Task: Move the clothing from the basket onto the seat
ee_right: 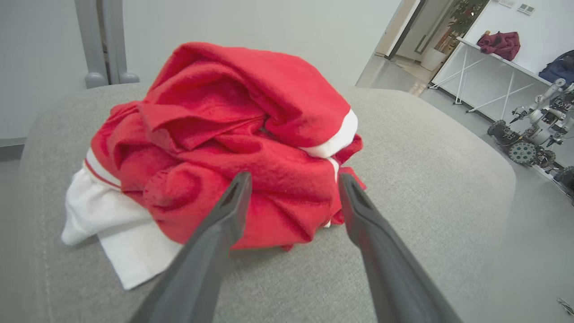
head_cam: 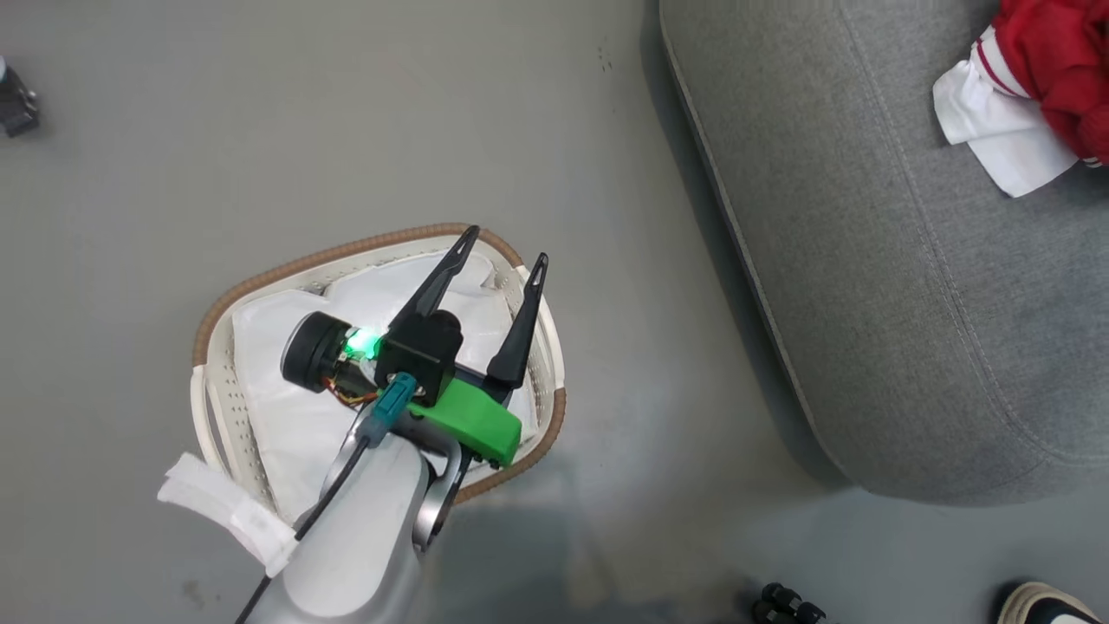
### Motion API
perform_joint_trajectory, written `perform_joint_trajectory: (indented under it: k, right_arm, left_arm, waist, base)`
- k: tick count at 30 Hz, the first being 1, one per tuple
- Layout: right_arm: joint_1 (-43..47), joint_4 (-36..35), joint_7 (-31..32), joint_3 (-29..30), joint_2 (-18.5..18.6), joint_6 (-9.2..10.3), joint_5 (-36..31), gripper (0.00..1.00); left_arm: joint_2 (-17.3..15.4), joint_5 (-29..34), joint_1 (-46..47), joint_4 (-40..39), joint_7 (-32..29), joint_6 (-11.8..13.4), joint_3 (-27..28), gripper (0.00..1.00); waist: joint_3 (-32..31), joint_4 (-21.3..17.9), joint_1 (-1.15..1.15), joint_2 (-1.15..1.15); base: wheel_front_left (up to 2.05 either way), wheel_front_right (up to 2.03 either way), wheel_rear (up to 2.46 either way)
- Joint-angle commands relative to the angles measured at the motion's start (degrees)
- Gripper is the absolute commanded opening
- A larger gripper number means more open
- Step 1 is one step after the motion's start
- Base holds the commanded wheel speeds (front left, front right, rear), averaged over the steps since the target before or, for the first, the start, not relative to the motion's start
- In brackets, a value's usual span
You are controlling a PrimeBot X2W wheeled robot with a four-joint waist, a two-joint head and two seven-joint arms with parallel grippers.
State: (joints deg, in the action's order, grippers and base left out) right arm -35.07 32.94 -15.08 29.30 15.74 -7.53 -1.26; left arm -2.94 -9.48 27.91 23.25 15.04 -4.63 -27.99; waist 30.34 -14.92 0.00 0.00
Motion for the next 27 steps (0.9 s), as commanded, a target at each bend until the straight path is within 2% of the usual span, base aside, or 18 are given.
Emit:
perform_joint_trajectory:
  k: [1,7,12,20,27]
  right_arm:
    - [3.12,-1.23,-0.13,-1.17,-0.95,0.08,0.37,1.0]
    - [10.32,-4.77,-0.13,-5.23,-4.14,0.08,2.93,1.0]
    - [12.77,-6.25,-0.13,-7.54,-7.34,0.08,5.45,1.0]
    - [12.37,-6.48,-0.13,-16.91,-10.78,0.08,6.09,1.0]
    - [10.58,-6.51,-0.13,-23.54,-12.34,0.08,6.1,1.0]
  left_arm:
    - [-0.14,-0.28,-1.72,-0.61,0.2,0.64,1.15,1.0]
    - [-0.08,0.13,-5.76,-2.29,0.2,1.75,4.01,1.0]
    - [-0.07,-0.64,-8.35,-3.72,0.19,3.32,6.75,1.0]
    - [-0.07,-1.22,-12.05,-4.19,0.13,5.45,11.52,1.0]
    - [-0.06,-0.86,-14.25,-4.44,0.13,6.24,15.29,1.0]
  waist:
    - [-4.93,1.55,0.0,0.0]
    - [-9.5,3.86,0.0,0.0]
    - [-12.13,6.32,0.0,0.0]
    - [-15.64,10.55,0.0,0.0]
    - [-17.8,13.08,0.0,0.0]
  base:
    - [0.0,0.0,0.0]
    - [0.0,0.0,0.0]
    - [0.0,0.0,0.0]
    - [0.0,0.0,0.0]
    - [0.0,0.0,0.0]
